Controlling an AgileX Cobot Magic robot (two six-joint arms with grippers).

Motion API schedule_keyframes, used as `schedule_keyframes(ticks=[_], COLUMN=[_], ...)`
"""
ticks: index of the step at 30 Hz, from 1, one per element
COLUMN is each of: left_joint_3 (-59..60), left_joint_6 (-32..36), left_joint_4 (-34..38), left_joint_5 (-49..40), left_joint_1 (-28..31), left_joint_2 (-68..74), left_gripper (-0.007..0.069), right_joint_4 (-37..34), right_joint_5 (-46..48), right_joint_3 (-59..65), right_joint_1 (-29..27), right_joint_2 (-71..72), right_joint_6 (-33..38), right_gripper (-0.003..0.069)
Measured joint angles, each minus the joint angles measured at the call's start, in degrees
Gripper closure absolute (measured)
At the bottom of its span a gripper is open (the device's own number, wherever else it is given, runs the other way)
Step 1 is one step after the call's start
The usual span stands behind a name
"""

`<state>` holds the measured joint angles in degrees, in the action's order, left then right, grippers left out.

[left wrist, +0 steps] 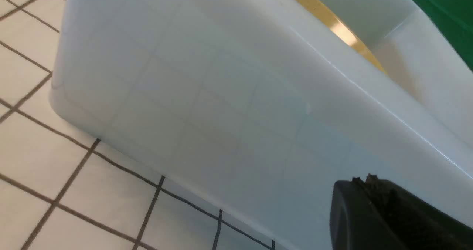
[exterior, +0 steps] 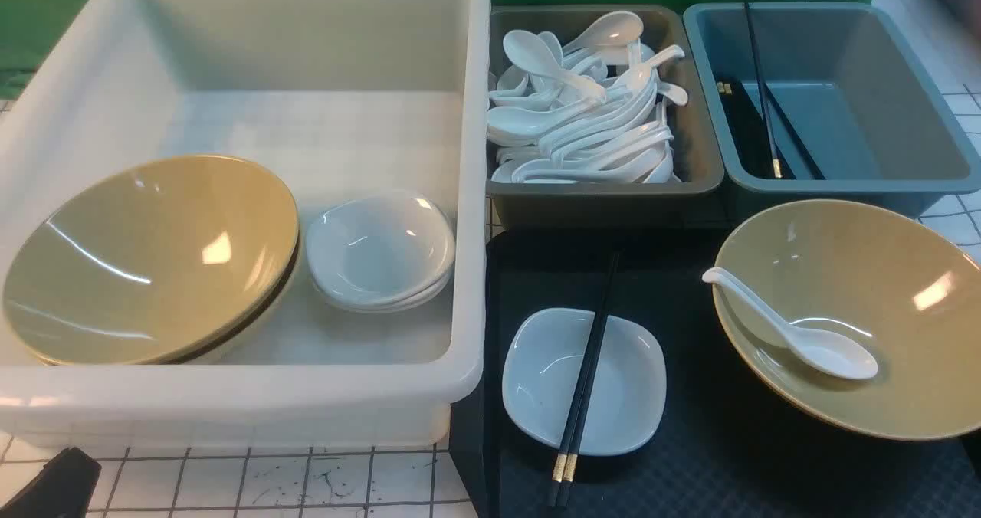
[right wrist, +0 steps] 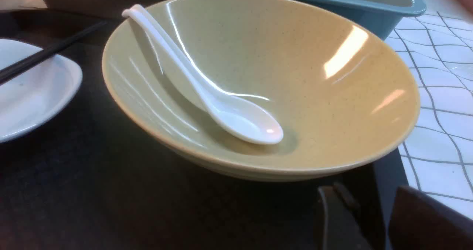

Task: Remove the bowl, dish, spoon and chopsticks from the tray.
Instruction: Use the left arm to grab the chopsticks

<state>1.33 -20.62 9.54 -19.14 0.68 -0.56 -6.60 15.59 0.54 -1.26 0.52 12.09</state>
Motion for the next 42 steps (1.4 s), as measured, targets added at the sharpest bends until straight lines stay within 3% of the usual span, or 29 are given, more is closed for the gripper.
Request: schedule_keyframes(ticks=[29,38,42], left_joint_3=[0.1,0.3,0.3], left_joint_6=[-0.1,-6.1,-6.2], left_joint_4=[0.3,25.7,32.7], left_joint_5=[0.8,14.4,16.5], left_joint_1=[0.0,0.0,0.0], left_joint_2=[0.0,0.0,0.0], left_gripper=[0.0625,0.0625,0.0625], right_joint_4=[0.0,0.0,0.0], right_joint_5=[0.0,0.0,0.0], right_joint_3=[0.0,0.0,0.0], right_joint_1=[0.0,0.0,0.0], right_joint_2=[0.0,0.0,0.0], right_joint_6=[0.0,0.0,0.0], right_gripper=[0.0423,0.0423,0.0423])
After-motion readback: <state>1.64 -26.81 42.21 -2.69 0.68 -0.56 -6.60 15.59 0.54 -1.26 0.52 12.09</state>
